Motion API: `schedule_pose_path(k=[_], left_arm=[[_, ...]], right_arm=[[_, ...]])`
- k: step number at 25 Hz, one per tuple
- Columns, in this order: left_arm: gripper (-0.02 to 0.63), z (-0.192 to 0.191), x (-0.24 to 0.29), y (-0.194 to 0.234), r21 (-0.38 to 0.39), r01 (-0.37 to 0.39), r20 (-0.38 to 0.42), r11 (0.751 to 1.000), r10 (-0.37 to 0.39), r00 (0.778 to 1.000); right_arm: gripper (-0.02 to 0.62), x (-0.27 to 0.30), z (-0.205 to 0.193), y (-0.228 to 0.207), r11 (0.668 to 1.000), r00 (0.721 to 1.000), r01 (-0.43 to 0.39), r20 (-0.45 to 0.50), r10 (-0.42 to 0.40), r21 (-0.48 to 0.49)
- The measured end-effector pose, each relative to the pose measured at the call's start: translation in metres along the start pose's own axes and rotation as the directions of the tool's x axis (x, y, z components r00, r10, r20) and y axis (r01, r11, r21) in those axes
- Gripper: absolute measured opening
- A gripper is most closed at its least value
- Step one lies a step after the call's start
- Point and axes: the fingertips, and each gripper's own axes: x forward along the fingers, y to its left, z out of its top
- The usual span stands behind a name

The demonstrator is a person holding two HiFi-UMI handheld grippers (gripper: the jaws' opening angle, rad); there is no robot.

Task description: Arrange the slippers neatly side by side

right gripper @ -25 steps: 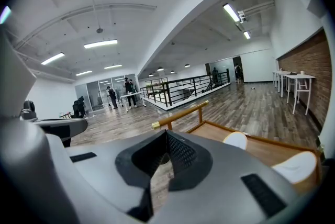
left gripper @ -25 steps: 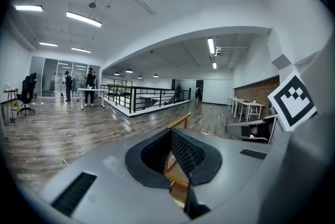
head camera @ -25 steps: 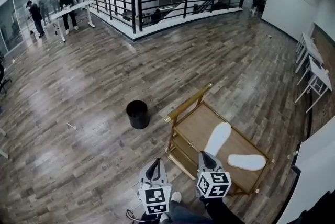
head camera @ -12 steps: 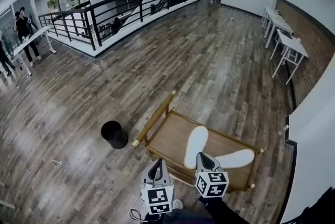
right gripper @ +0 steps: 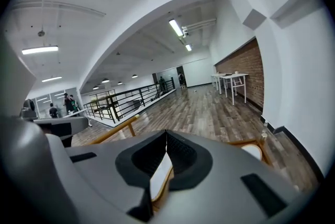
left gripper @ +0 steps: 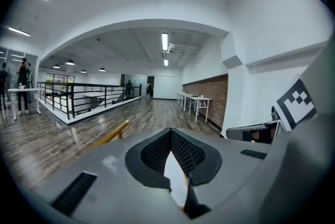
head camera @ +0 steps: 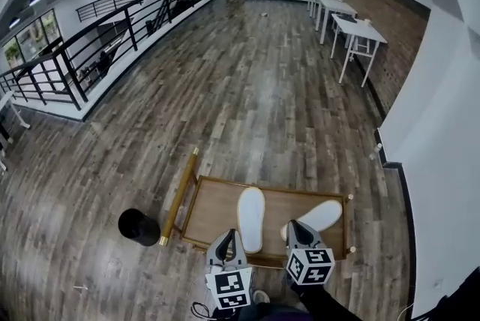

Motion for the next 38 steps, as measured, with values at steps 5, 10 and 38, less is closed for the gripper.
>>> schedule_pose_path(k=[5,10,38], left_arm=[[-0.002,0.006,0.036,-0.011,0.041,0.143,-0.03,0.989,-0.142,0.989],[-0.002,0.009,0.059,-0.017,0.068,0.267,-0.05,0.961,-0.264,0.963],[-0.002,0.003,0.111,-0.026,0.095,0.345,-0.118,0.934,-0.334,0.935]], right_arm=[[-0.002,0.005,0.004,-0.018,0.992,0.994,0.106,0.006,-0.107,0.071],[-0.002,0.013,-0.003,-0.021,0.977,0.993,0.118,-0.006,-0.119,0.179],[0.092,0.013,-0.071,-0.183,0.808,0.86,0.502,-0.269,-0.433,0.308]])
